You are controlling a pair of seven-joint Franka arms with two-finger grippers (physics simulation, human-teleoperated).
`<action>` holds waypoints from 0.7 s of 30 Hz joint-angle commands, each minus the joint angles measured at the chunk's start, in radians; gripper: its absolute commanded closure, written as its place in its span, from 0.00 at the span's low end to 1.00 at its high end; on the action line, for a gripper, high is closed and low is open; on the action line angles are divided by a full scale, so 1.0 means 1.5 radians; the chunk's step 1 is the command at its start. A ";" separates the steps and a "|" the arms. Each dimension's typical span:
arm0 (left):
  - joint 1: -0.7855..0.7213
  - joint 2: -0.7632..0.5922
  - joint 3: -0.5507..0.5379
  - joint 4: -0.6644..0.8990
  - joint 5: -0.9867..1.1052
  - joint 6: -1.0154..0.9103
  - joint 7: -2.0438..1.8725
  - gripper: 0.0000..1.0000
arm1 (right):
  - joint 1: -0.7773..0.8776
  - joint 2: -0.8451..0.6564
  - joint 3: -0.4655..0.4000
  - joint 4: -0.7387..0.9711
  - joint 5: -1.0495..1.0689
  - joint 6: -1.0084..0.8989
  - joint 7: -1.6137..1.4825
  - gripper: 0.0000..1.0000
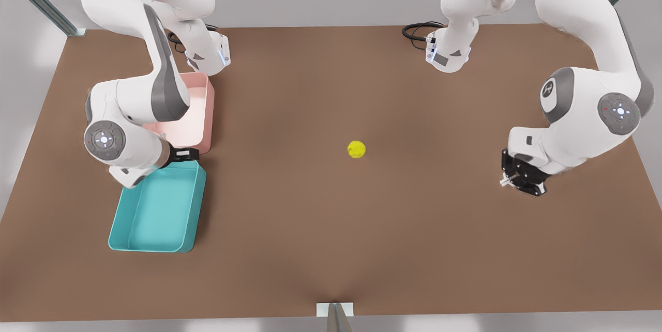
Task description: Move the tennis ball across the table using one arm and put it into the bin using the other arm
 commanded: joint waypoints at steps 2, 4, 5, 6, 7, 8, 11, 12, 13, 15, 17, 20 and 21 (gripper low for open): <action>-0.019 -0.043 0.002 0.066 -0.002 -0.358 -0.830 0.00 | 0.074 0.037 -0.002 0.008 0.003 0.131 0.178 0.00; -0.060 -0.083 0.098 -0.010 -0.070 -0.276 -0.986 0.00 | 0.125 0.061 -0.002 0.015 0.002 0.164 0.266 0.00; -0.083 -0.111 0.120 -0.047 -0.075 -0.242 -0.980 0.00 | 0.142 0.070 -0.002 0.015 0.003 0.181 0.302 0.00; -0.076 -0.091 0.119 -0.044 -0.072 -0.246 -0.881 0.00 | 0.158 0.078 -0.002 0.015 0.003 0.202 0.338 0.00; -0.075 -0.091 0.119 -0.045 -0.072 -0.250 -0.849 0.00 | 0.167 0.086 -0.002 0.014 0.004 0.214 0.371 0.00; -0.081 -0.090 0.117 -0.046 -0.061 -0.250 -0.848 0.00 | 0.183 0.095 -0.002 0.014 0.004 0.229 0.409 0.00; -0.095 -0.082 0.113 -0.047 -0.059 -0.257 -0.850 0.00 | 0.208 0.121 -0.002 0.011 0.033 0.293 0.482 0.00; -0.093 -0.082 0.106 -0.047 -0.059 -0.251 -0.849 0.00 | 0.216 0.132 -0.002 0.006 0.034 0.331 0.509 0.00; -0.094 -0.082 0.105 -0.047 -0.059 -0.250 -0.849 0.00 | 0.225 0.141 -0.002 0.006 0.034 0.348 0.535 0.00; -0.094 -0.082 0.096 -0.047 -0.058 -0.250 -0.849 0.00 | 0.234 0.158 -0.002 0.005 0.035 0.381 0.546 0.00; -0.094 -0.082 0.095 -0.047 -0.048 -0.247 -0.849 0.00 | 0.257 0.177 -0.002 0.000 0.033 0.431 0.594 0.00; -0.093 -0.082 0.095 -0.047 -0.048 -0.247 -0.849 0.00 | 0.308 0.167 -0.001 -0.052 0.031 0.460 0.627 0.00; -0.093 -0.082 0.095 -0.047 -0.049 -0.247 -0.849 0.00 | 0.313 0.160 0.002 -0.074 0.030 0.471 0.628 0.00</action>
